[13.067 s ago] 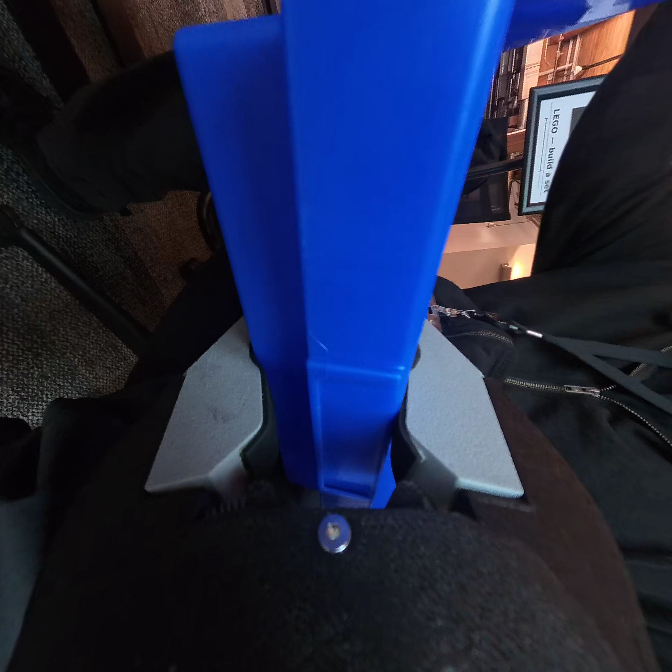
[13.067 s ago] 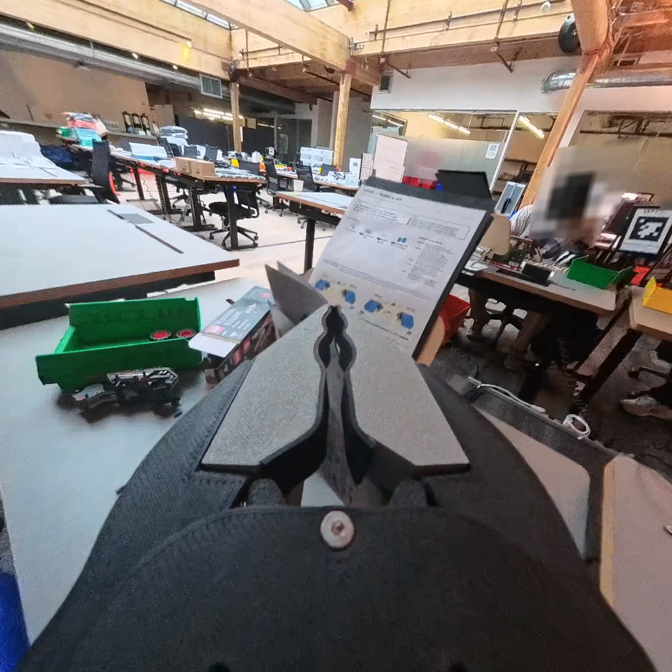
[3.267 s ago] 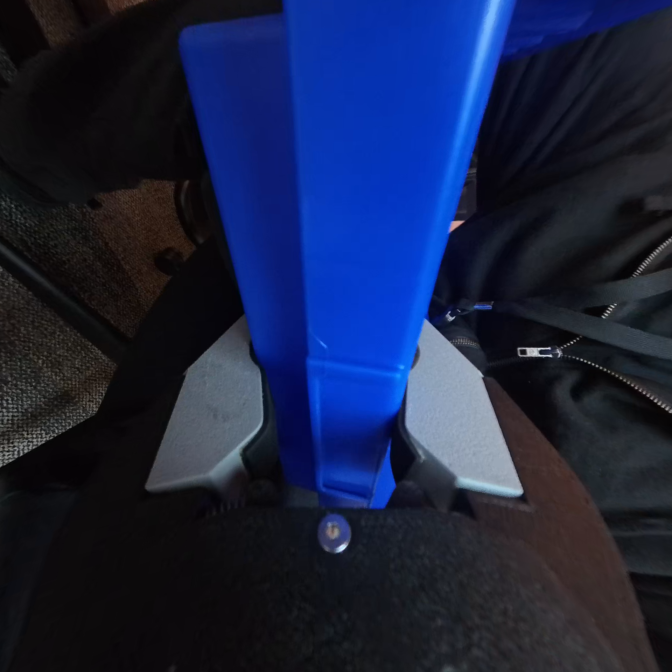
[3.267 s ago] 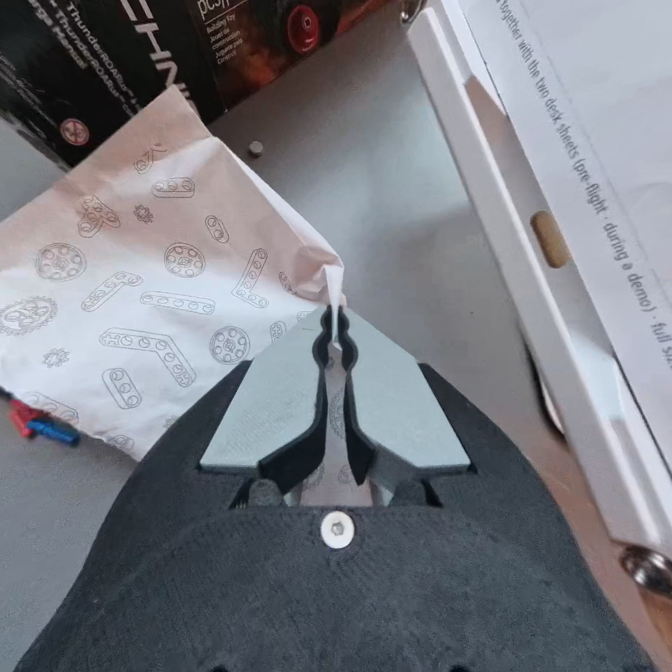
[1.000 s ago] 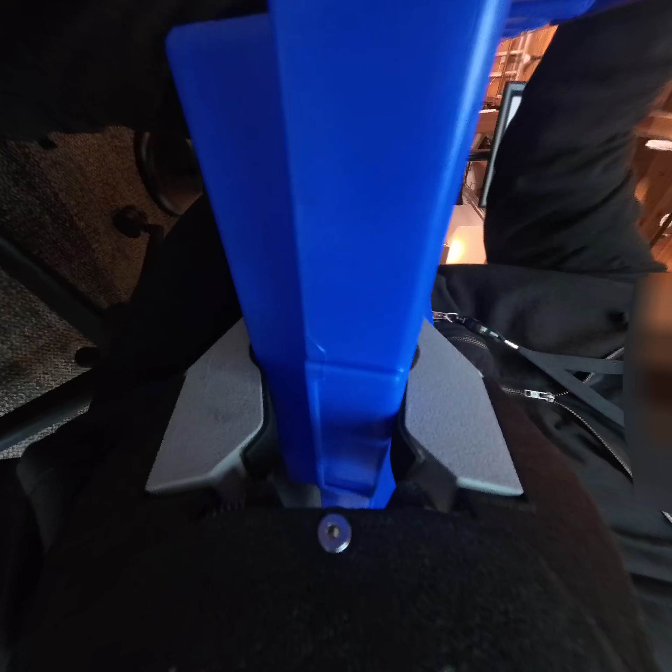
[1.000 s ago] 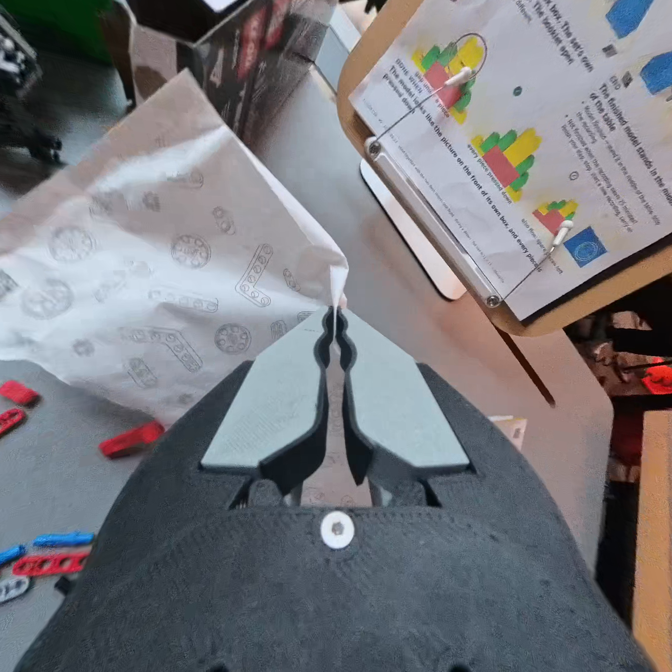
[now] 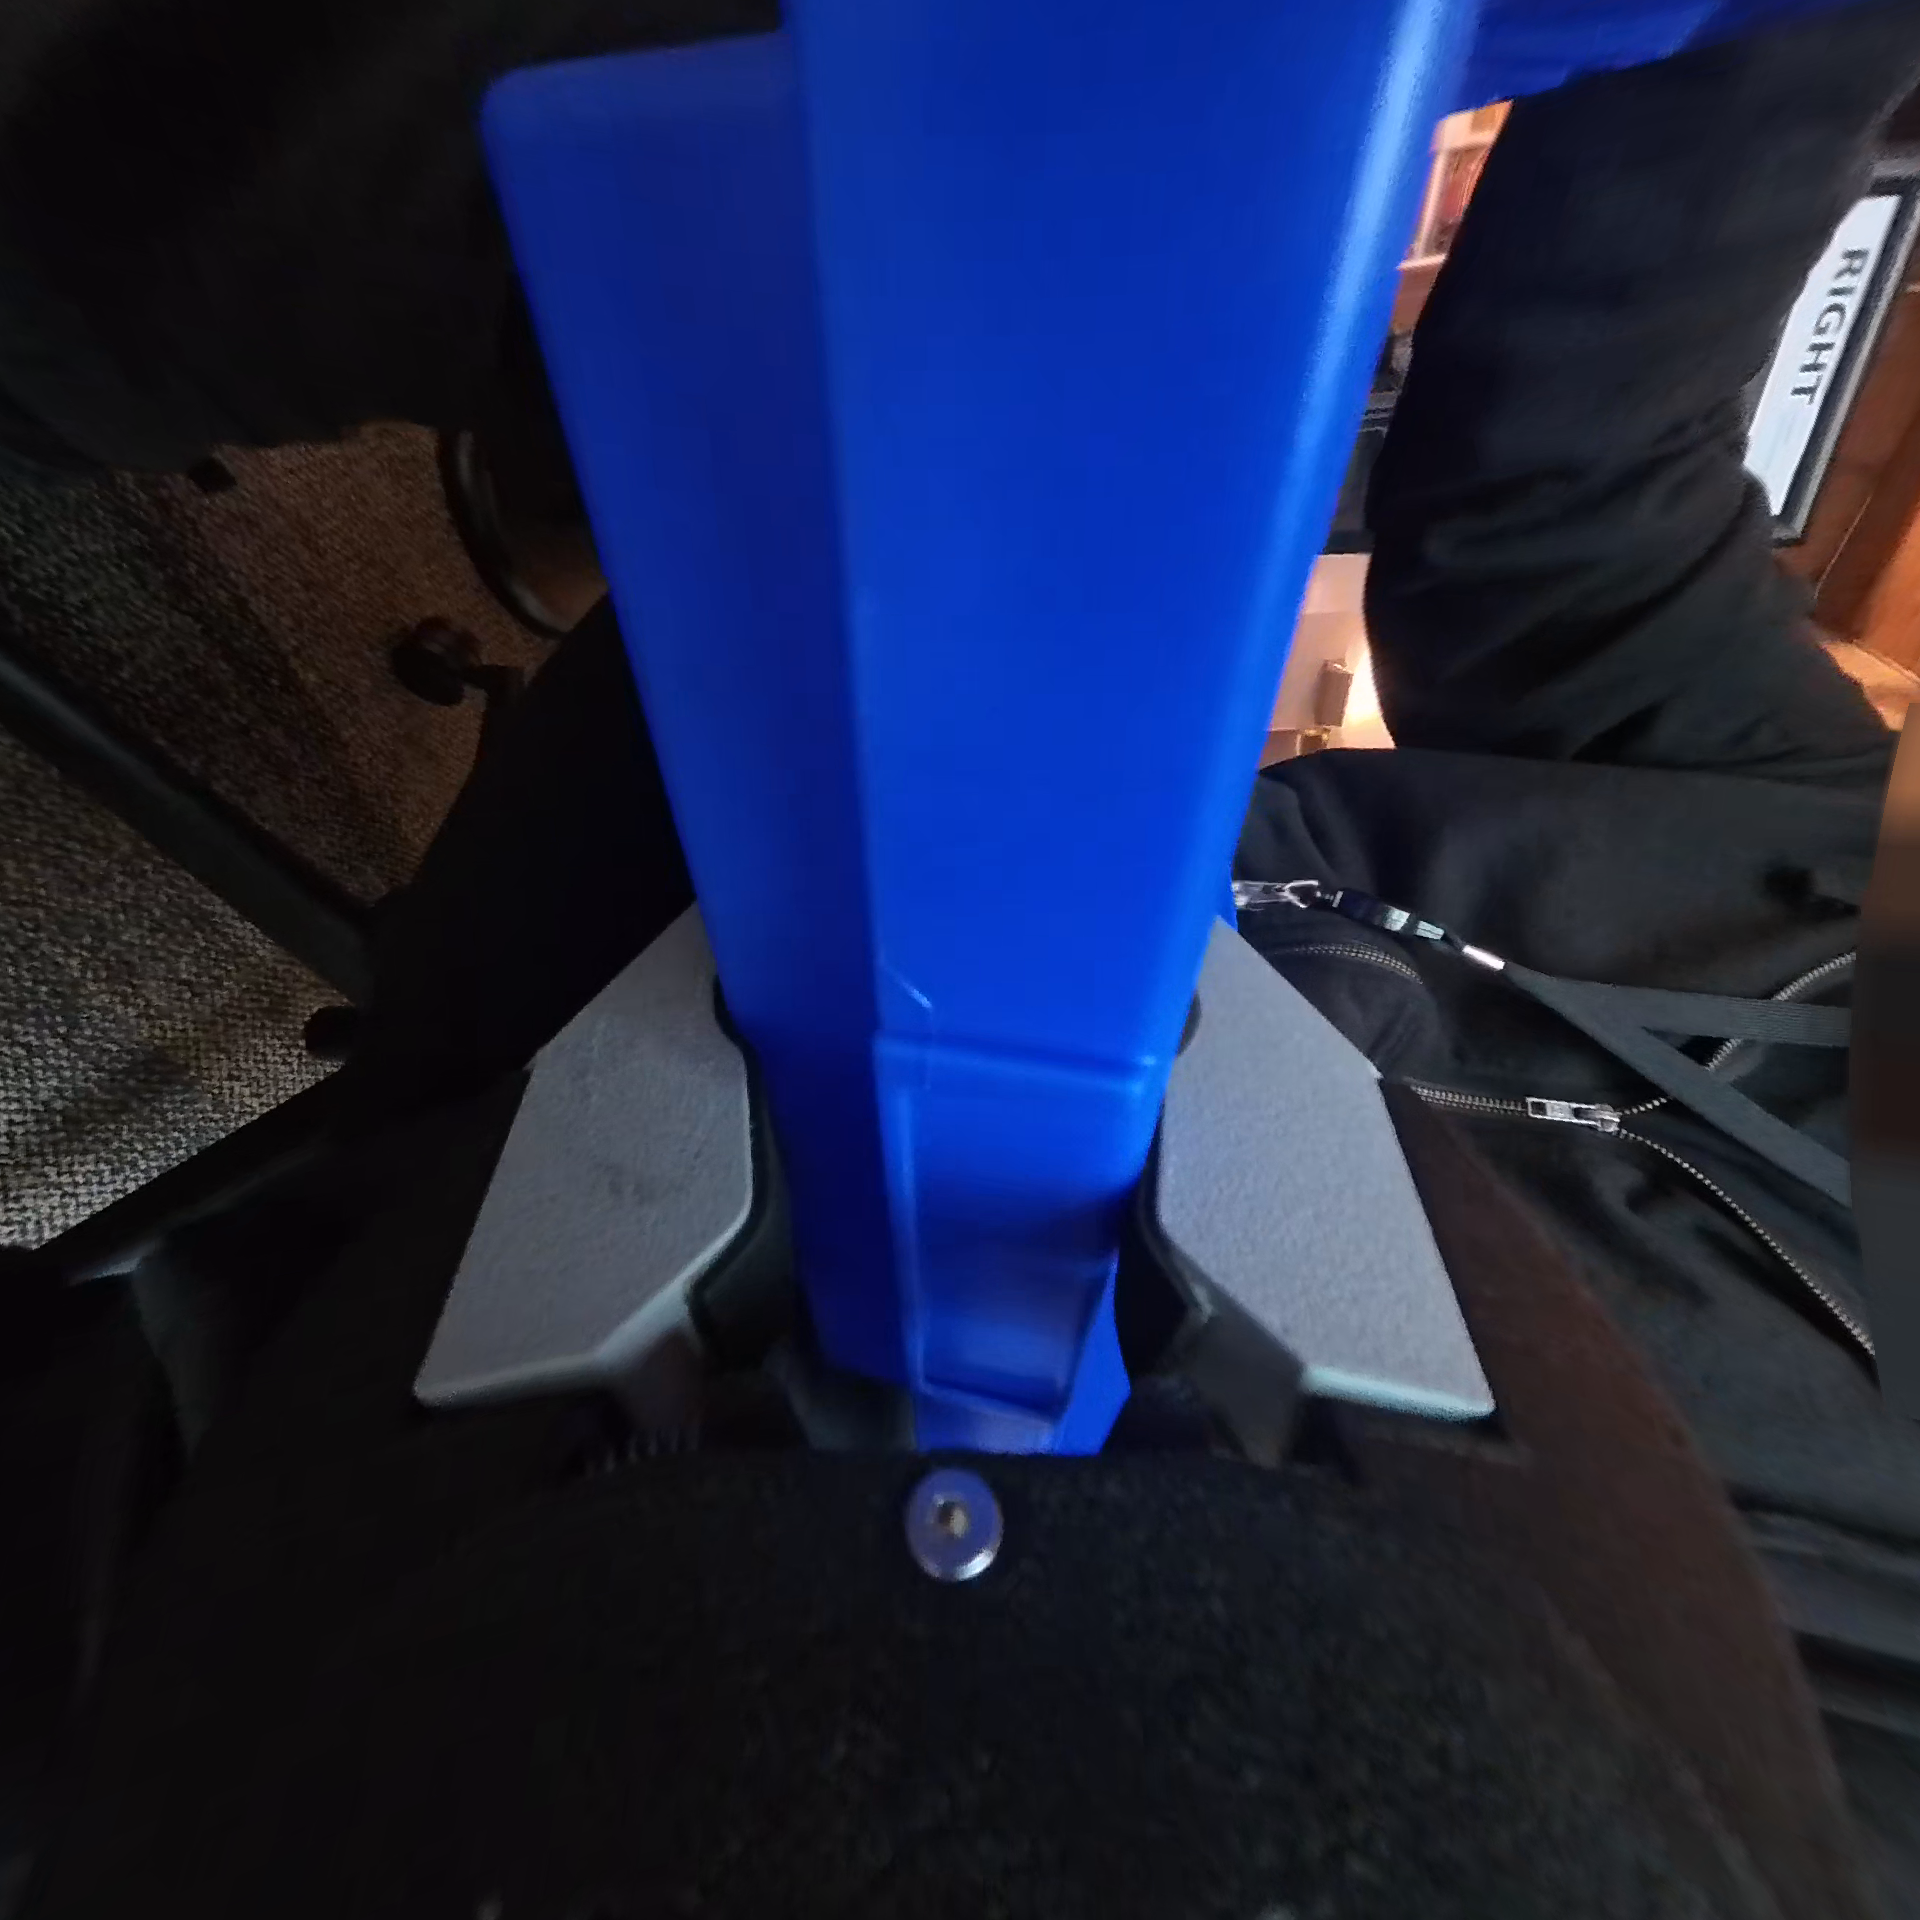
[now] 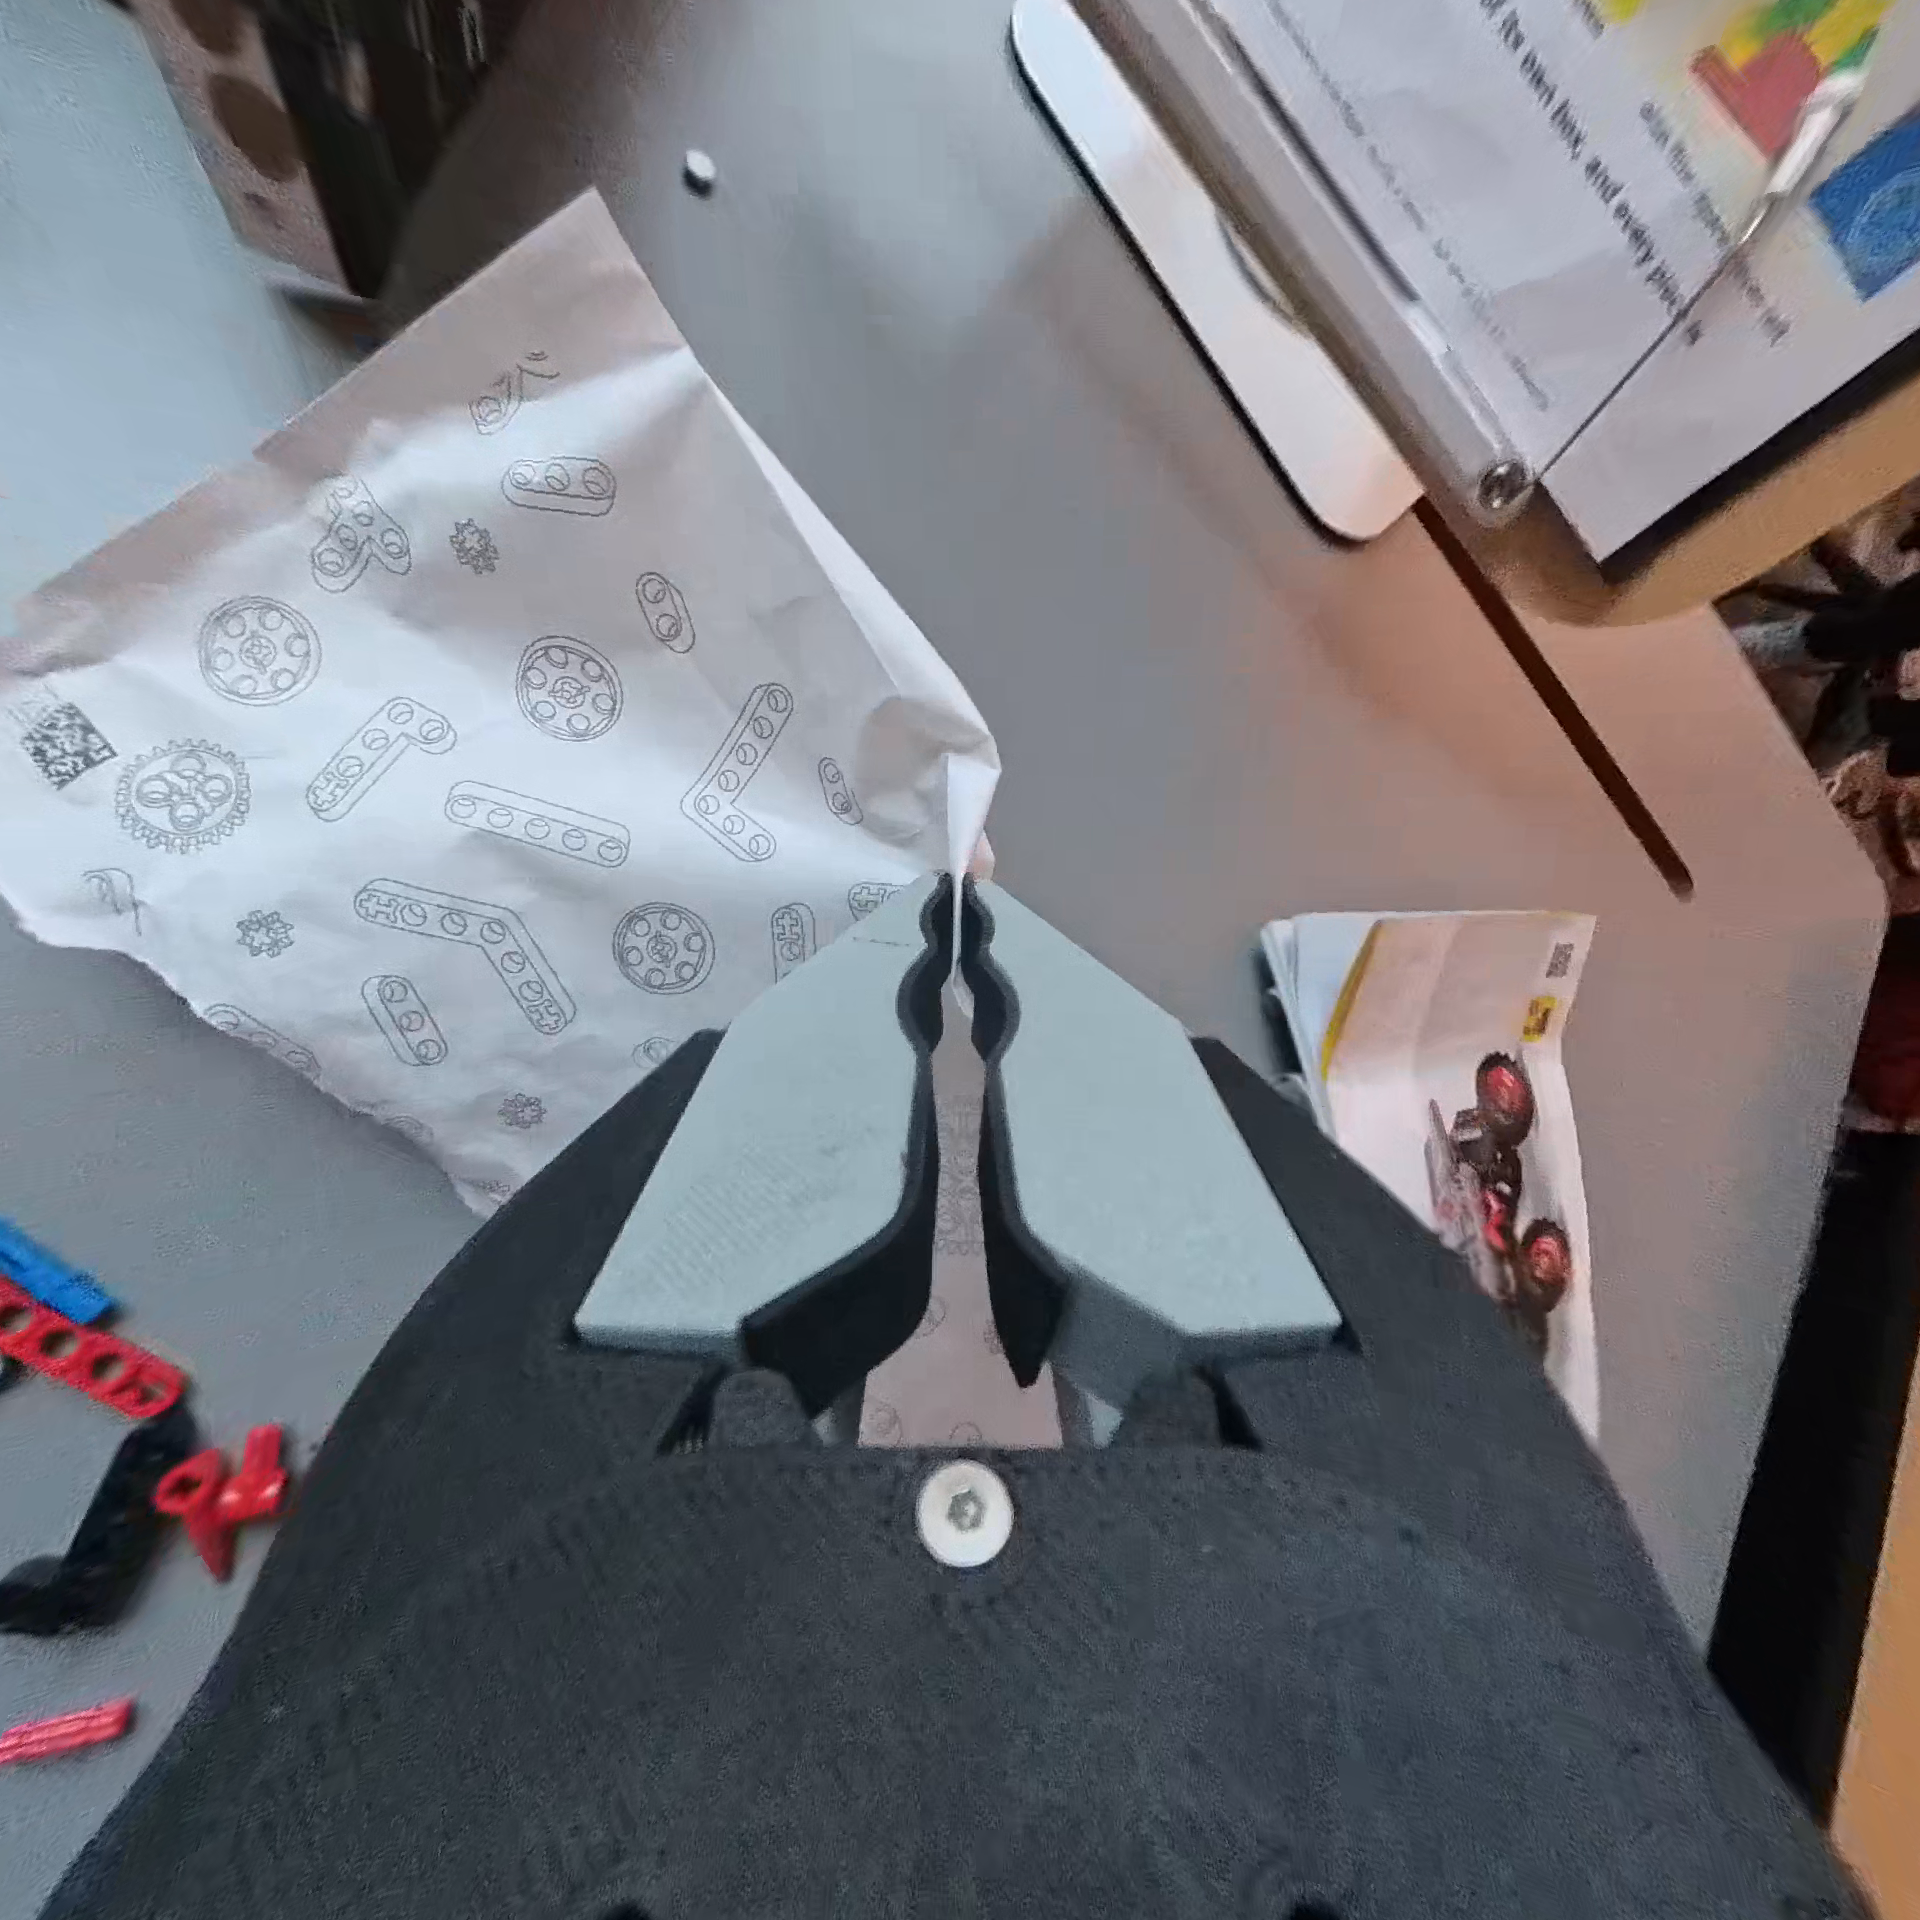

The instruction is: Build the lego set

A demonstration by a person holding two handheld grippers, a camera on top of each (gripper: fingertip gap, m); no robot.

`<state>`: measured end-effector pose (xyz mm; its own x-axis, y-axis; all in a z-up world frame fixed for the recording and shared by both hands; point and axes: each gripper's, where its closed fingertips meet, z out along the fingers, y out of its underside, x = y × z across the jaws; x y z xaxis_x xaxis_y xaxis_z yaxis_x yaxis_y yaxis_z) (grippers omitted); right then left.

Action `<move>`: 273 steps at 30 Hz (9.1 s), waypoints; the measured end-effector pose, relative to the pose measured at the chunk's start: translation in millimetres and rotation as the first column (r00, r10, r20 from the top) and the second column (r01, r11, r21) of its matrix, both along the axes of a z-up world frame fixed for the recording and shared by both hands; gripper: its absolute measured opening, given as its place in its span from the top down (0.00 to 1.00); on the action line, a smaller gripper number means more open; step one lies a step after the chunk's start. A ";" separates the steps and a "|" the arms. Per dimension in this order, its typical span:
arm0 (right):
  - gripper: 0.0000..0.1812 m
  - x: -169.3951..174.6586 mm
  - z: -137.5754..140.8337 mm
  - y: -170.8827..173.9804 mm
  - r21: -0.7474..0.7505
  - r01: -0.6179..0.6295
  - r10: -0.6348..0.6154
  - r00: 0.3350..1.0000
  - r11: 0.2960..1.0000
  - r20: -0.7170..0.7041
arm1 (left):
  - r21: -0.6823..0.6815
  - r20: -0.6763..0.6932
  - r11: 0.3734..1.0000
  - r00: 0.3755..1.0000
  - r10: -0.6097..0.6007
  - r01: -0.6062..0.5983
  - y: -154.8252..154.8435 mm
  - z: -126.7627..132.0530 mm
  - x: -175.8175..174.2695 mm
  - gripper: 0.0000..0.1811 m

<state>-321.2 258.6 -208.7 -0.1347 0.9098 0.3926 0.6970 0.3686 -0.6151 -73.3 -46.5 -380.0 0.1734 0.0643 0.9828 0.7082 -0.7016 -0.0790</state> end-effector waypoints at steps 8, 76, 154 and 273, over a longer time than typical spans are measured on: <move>1.00 27.7 -24.6 -44.9 -0.040 -0.073 0.074 0.997 0.997 0.022 | -0.022 0.015 1.000 1.000 0.021 -0.021 -10.1 -0.5 -5.1 0.59; 1.00 106.2 -22.4 -51.6 -0.202 0.004 -0.003 1.000 0.979 0.006 | -0.072 0.063 0.997 0.997 0.045 -0.041 31.0 0.4 0.6 0.59; 1.00 111.2 34.1 -115.6 0.062 -0.253 0.260 0.954 0.965 -0.147 | -0.066 0.039 0.997 0.998 0.040 -0.037 21.4 -0.6 -3.3 0.59; 0.71 362.8 -112.9 -136.3 -0.700 0.060 0.134 0.966 0.712 0.219 | -0.136 -0.016 0.991 1.000 0.009 -0.011 -14.7 23.7 50.8 0.59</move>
